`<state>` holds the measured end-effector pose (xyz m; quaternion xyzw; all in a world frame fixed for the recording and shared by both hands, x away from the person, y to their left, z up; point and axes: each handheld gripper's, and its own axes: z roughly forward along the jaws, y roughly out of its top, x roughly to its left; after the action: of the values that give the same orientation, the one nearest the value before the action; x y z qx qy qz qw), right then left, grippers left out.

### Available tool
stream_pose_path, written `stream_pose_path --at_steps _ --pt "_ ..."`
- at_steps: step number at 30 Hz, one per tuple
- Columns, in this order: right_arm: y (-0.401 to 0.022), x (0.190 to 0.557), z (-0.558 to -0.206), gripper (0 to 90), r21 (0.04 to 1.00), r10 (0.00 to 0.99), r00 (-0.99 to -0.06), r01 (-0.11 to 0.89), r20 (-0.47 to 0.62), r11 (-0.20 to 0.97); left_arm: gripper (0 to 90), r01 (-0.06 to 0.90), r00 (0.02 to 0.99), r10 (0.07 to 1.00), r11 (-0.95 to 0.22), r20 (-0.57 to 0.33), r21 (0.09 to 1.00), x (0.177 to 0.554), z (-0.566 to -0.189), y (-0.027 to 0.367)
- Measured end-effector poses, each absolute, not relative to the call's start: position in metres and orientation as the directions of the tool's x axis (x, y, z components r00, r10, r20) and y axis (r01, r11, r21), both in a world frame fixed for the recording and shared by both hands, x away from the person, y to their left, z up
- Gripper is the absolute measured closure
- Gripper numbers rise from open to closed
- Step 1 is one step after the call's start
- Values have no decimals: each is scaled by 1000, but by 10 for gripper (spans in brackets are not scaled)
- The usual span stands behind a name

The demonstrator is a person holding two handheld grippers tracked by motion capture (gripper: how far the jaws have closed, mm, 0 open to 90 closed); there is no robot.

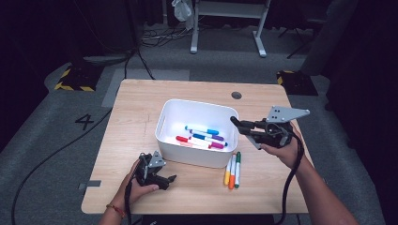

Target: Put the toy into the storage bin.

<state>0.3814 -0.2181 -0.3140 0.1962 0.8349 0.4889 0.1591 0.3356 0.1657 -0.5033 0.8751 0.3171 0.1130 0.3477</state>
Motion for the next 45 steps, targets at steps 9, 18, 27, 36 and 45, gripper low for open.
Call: stream_pose_path --at_steps 9,18,27,36,45 --pt "-184 394 -304 749 860 439 -896 165 -75 483 149 476 773 634 -557 -23 680 336 -503 166" --pt "-151 405 -307 749 834 401 -914 170 -65 524 149 476 773 633 -557 -23 680 336 -503 166" --pt "-116 417 -322 749 784 364 -930 187 -53 592 149 476 773 633 -557 -23 681 336 -503 166" --pt "-89 423 -344 749 690 323 -945 204 -45 694 149 474 773 634 -558 -19 681 336 -503 166" --pt "-72 422 -361 749 569 265 -964 200 -34 798 149 476 774 633 -558 -22 680 336 -503 166"
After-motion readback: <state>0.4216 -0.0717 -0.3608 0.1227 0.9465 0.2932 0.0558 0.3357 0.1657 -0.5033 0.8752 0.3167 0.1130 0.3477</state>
